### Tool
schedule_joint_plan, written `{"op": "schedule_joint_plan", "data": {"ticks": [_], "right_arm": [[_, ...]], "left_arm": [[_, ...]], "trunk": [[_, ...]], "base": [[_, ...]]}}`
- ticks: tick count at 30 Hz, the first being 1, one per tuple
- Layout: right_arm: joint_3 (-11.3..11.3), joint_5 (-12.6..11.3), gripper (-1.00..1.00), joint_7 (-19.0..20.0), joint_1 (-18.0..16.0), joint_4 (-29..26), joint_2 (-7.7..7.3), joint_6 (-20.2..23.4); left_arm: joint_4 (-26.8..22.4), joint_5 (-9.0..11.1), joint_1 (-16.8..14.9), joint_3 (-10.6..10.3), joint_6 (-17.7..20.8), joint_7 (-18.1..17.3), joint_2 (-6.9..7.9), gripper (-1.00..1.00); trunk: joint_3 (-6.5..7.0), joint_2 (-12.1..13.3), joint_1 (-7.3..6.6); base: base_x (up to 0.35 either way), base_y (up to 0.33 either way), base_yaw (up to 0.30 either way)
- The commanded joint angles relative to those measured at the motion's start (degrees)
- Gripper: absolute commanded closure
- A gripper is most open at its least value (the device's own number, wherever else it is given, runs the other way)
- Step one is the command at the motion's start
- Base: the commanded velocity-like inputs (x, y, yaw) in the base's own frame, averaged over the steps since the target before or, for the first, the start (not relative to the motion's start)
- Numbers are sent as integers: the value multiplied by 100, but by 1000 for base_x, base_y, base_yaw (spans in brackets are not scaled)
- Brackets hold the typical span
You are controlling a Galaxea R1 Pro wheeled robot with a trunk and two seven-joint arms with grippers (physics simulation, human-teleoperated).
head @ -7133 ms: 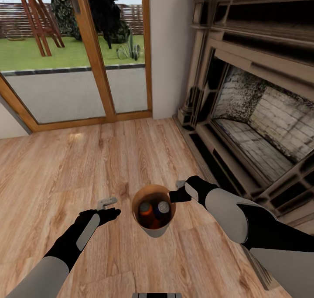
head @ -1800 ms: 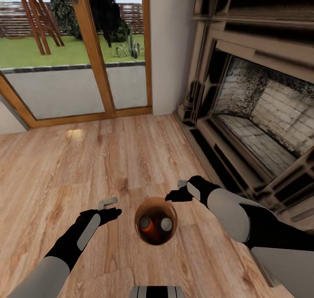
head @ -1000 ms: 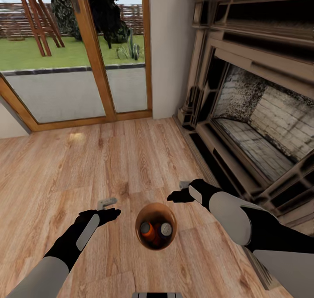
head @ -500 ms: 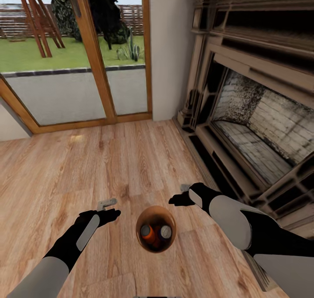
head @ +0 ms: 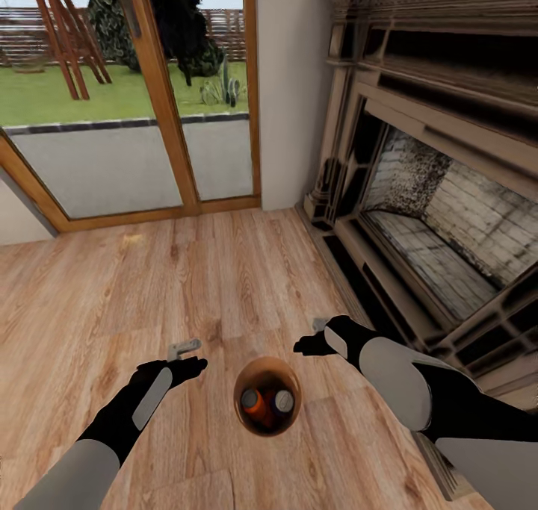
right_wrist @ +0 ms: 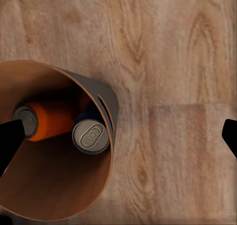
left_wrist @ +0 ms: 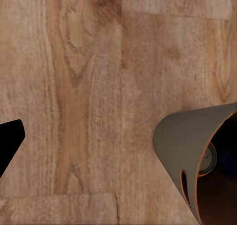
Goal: Put the three can of soda from the living room inside the tash can in the kitchen.
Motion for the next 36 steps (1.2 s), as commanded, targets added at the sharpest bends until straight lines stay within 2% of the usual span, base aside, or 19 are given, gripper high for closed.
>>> {"op": "schedule_joint_plan", "data": {"ticks": [1,19,36], "right_arm": [[0,0,-100,-1,1,0,-2,0],[20,5,-100,9,13,7,2,-17],[213,8,-100,2,14,6,6,-7]], "left_arm": [[1,0,1,0,-7,3,-2,-100],[6,5,-3,-1,-33,21,-8,-100],[6,6,-4,0,-34,22,-8,-100]], "trunk": [[18,42,-23],[348,764,-418],[789,1445,-791]], "base": [[0,0,0],[0,0,-3],[0,0,-84]]}}
